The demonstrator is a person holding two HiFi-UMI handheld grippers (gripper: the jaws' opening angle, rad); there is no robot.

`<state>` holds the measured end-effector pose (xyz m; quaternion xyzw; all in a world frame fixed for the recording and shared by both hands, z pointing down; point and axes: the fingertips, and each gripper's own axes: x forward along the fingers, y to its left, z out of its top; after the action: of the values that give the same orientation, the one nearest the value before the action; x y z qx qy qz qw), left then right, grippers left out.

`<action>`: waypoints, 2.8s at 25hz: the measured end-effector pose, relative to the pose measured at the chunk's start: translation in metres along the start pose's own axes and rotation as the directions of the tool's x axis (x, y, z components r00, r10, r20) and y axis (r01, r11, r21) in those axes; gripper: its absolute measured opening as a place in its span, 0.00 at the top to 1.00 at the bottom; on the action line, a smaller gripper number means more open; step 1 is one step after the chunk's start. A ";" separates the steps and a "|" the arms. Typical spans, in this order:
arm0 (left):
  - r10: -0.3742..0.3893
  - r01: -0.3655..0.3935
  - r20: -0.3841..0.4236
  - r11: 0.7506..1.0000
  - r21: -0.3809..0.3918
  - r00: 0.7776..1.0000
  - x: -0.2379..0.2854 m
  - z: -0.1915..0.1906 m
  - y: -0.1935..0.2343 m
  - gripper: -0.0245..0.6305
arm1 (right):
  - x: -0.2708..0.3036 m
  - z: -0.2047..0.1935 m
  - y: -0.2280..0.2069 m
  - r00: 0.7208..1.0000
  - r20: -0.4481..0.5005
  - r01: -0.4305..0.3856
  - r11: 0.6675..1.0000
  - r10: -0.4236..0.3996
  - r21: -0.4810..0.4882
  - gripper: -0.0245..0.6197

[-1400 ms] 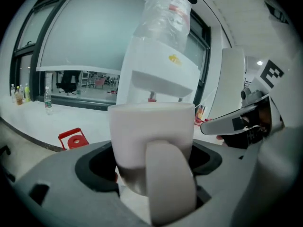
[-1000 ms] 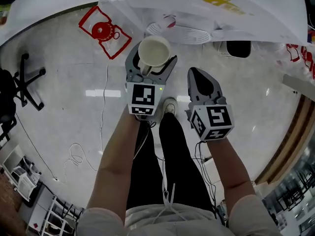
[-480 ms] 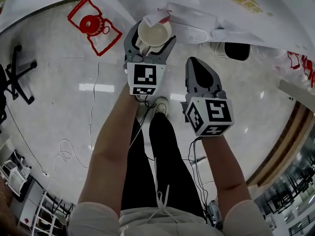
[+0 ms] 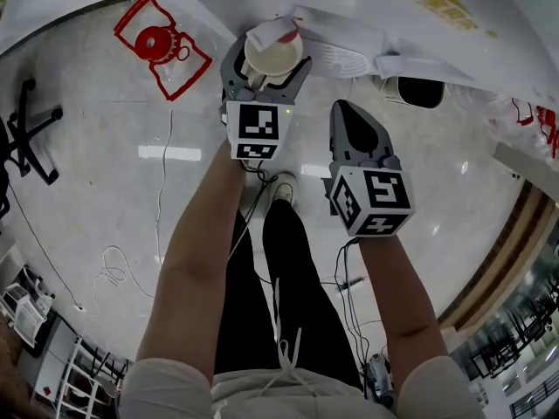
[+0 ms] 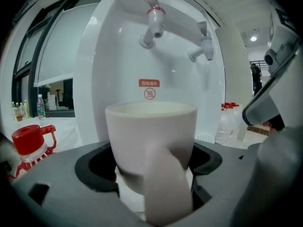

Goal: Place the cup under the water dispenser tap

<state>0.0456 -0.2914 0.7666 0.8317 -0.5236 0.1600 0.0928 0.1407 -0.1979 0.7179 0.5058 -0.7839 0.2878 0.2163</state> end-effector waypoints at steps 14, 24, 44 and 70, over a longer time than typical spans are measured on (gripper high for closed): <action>0.009 -0.009 0.003 0.995 -0.096 1.000 -0.012 -0.006 -0.007 0.15 | -0.002 -0.010 0.034 0.993 -0.031 -0.119 0.992 0.117 -0.050 0.92; 0.051 -0.062 -0.081 0.987 -0.145 0.995 -0.100 -0.017 -0.009 0.16 | -0.025 -0.025 0.045 0.994 -0.058 -0.093 0.995 0.092 -0.026 0.92; 0.018 -0.029 -0.056 0.979 -0.202 0.998 -0.276 0.145 0.002 0.93 | -0.154 0.100 0.123 0.995 0.100 -0.014 1.000 0.015 -0.012 0.92; 0.022 -0.007 0.458 0.999 -0.035 0.889 -0.424 0.505 -0.021 0.93 | -0.399 0.329 0.185 0.822 0.563 0.042 0.978 0.084 -0.207 0.92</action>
<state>-0.0201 -0.0883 0.1429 0.8403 -0.5396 -0.0483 -0.0209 0.1128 -0.0916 0.1796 0.5341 -0.8441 0.0422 0.0218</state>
